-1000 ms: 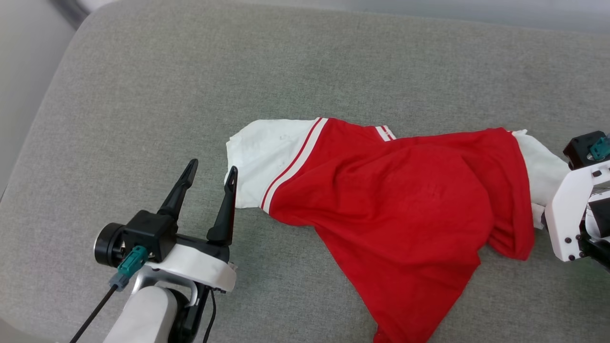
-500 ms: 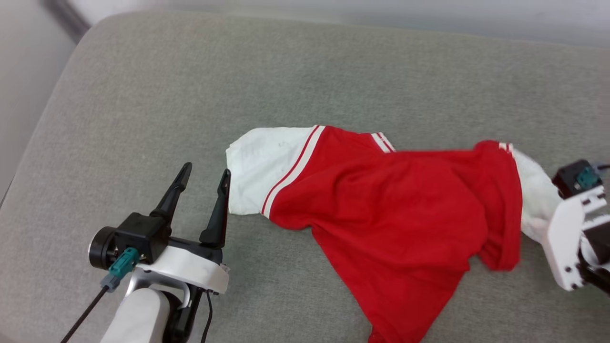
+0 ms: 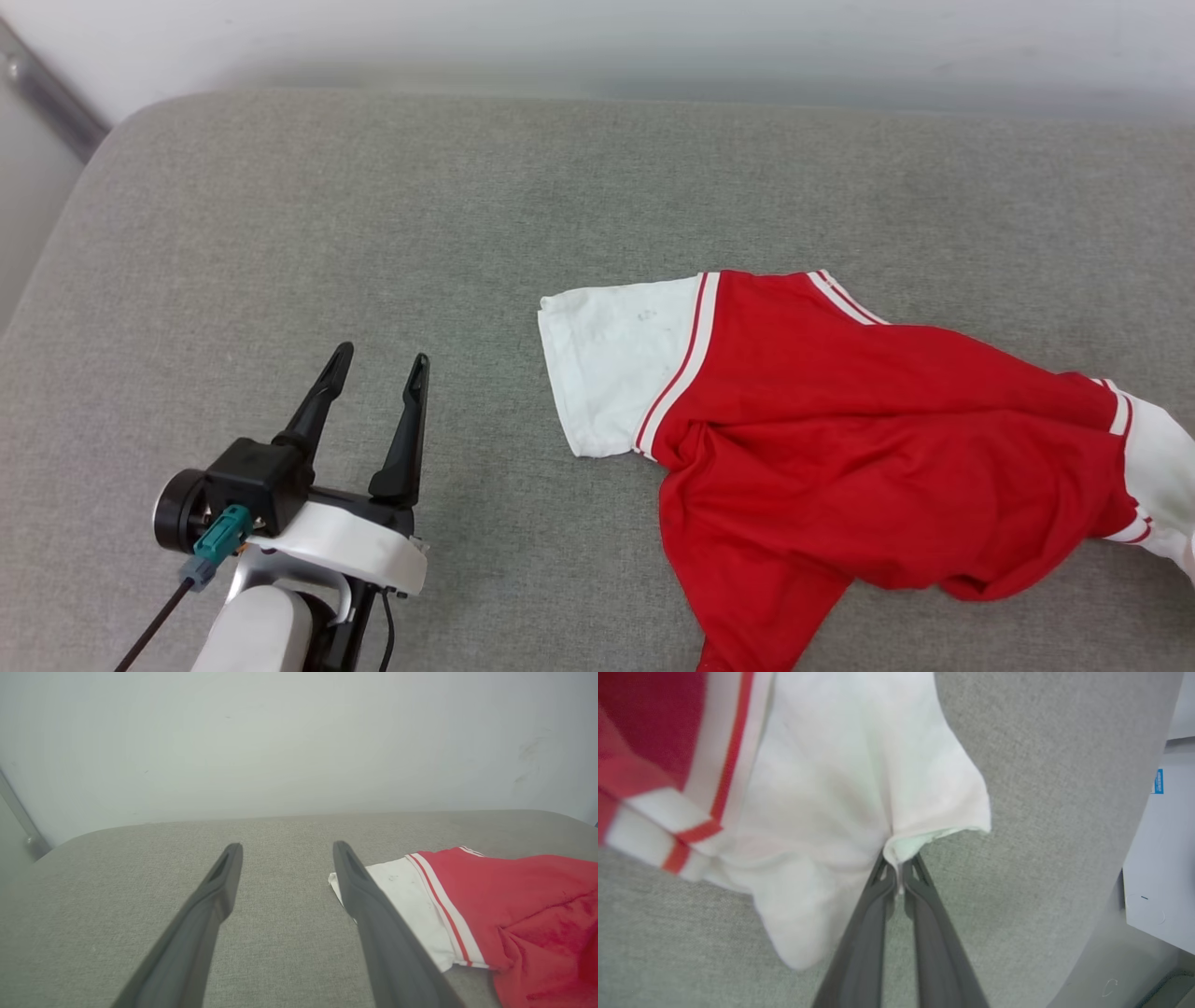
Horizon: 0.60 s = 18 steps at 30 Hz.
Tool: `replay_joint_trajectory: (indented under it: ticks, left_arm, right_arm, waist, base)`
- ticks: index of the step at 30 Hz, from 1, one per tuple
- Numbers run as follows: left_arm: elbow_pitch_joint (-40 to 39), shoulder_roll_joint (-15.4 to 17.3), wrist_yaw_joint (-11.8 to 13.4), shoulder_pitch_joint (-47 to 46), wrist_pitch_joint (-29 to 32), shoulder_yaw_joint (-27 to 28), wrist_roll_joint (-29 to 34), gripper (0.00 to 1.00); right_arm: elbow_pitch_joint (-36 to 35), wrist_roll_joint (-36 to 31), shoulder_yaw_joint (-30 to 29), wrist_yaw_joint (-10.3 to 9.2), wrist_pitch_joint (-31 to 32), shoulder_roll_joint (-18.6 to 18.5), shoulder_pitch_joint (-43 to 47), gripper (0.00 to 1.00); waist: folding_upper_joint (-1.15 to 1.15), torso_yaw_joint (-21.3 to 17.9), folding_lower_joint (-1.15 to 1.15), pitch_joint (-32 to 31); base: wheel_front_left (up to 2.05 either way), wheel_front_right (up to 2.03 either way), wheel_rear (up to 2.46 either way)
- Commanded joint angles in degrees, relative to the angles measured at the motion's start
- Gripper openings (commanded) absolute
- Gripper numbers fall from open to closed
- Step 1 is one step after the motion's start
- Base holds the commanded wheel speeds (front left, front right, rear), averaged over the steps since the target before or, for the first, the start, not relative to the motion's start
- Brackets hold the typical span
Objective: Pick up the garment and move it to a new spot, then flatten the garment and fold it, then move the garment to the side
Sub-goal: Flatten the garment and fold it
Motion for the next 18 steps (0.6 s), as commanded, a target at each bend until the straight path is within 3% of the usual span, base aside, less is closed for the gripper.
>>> replay_joint_trajectory:
  ticks: [1,9,11,18]
  left_arm:
    - [0.31,-0.09,-0.34,0.74,-0.12,0.31,0.26,1.00]
    - [-0.31,0.35,-0.75,0.75,-0.12,1.73,0.11,1.00]
    - [-1.22,-0.30,-1.28,0.81,-0.12,2.19,-1.72,1.00]
    - [-3.90,2.65,-2.46,-0.94,3.01,1.87,-4.46,1.00]
  right_arm:
    - [1.47,-0.61,-0.62,-0.06,-2.02,1.41,0.42,1.00]
    - [0.18,-1.28,-6.40,-0.05,-13.10,7.72,-1.56,1.00]
    - [-2.35,-1.77,-8.56,-0.05,-15.55,9.23,-1.20,1.00]
    - [-13.49,-3.06,-17.34,-0.06,-24.88,17.78,3.00,1.00]
  waist:
    - [0.00,-0.36,0.00,-0.26]
    - [0.00,-3.19,0.00,-2.65]
    - [0.00,-4.07,0.00,-3.21]
    - [0.00,-7.59,0.00,-3.90]
  base:
    - [0.00,0.00,0.00]
    - [0.00,0.00,0.00]
    - [0.00,0.00,0.00]
    - [0.00,0.00,0.00]
